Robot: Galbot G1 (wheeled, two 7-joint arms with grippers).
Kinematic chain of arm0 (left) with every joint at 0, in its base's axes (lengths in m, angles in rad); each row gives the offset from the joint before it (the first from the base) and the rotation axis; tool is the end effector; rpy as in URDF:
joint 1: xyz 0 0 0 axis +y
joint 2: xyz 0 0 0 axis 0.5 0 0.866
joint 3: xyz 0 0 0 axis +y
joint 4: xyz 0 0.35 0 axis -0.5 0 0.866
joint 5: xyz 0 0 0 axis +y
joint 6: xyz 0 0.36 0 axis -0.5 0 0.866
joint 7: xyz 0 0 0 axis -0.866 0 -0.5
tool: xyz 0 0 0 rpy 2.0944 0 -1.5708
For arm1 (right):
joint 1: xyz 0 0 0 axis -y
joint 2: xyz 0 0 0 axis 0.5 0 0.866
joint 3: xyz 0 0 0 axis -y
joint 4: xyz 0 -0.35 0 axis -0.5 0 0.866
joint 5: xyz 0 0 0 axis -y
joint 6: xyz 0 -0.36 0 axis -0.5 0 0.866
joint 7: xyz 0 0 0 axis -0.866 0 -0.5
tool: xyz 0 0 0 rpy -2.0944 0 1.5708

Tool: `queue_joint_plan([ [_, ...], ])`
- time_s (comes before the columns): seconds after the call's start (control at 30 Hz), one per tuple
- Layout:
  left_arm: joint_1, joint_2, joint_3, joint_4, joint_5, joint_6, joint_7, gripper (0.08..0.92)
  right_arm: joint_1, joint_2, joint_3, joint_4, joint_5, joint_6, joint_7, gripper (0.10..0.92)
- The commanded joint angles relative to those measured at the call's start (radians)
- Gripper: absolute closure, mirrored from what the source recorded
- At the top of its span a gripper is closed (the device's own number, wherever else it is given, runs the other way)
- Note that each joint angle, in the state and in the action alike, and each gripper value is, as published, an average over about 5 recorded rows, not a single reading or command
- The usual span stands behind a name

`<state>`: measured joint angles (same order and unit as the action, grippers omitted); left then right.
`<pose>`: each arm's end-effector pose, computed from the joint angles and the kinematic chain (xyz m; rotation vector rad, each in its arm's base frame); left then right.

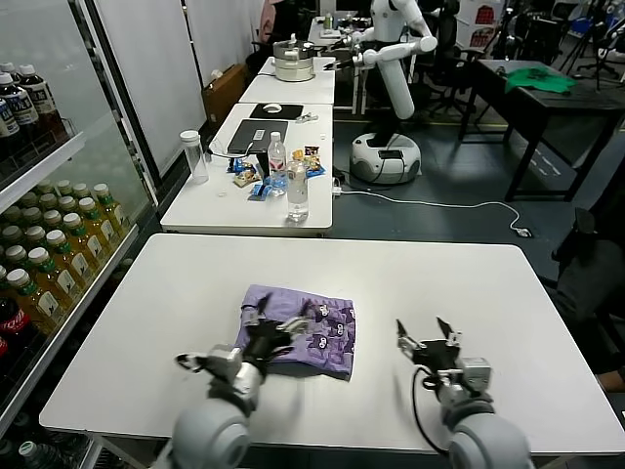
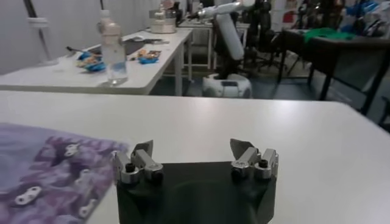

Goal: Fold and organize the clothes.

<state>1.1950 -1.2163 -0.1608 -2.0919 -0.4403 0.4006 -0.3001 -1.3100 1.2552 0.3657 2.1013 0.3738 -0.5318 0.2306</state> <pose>0.2595 -0.0446 -0.2394 -0.3588 -2.9098 0.1145 0.2507 -0.0057 -0.2484 0.1482 -2.7945 -0.0204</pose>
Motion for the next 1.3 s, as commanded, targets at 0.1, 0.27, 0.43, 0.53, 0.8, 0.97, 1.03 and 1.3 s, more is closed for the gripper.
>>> queue_joint_plan([
  [0.1, 0.228, 0.067, -0.366, -0.059, 0.002, -0.064, -0.045, 0.177, 0.226, 0.179, -0.285, -0.299, -0.067, 0.002, 0.037, 0.203],
  [0.27, 0.25, 0.064, -0.378, -0.062, -0.001, -0.071, -0.045, 0.177, 0.263, 0.214, -0.304, -0.37, -0.1, 0.005, 0.037, 0.203],
  [0.43, 0.247, 0.055, -0.368, -0.06, 0.001, -0.071, -0.047, 0.177, 0.283, 0.222, -0.3, -0.407, -0.101, -0.008, 0.04, 0.203],
  [0.53, 0.241, 0.049, -0.356, -0.059, 0.002, -0.071, -0.048, 0.177, 0.284, 0.221, -0.294, -0.421, -0.098, -0.014, 0.048, 0.203],
  [0.8, 0.232, 0.041, -0.333, -0.071, 0.005, -0.067, -0.048, 0.177, 0.241, 0.169, -0.262, -0.374, -0.086, -0.006, 0.044, 0.336],
  [0.97, 0.235, 0.041, -0.328, -0.075, 0.004, -0.068, -0.045, 0.177, 0.245, 0.097, -0.221, -0.344, -0.094, -0.004, 0.025, 0.482],
  [1.03, 0.236, 0.04, -0.323, -0.071, 0.004, -0.068, -0.044, 0.177, 0.253, 0.06, -0.197, -0.339, -0.099, -0.004, 0.014, 0.543],
  [1.3, 0.215, 0.04, -0.292, -0.063, 0.011, -0.058, -0.039, 0.177, 0.287, -0.105, -0.082, -0.363, -0.137, 0.002, -0.065, 0.768],
])
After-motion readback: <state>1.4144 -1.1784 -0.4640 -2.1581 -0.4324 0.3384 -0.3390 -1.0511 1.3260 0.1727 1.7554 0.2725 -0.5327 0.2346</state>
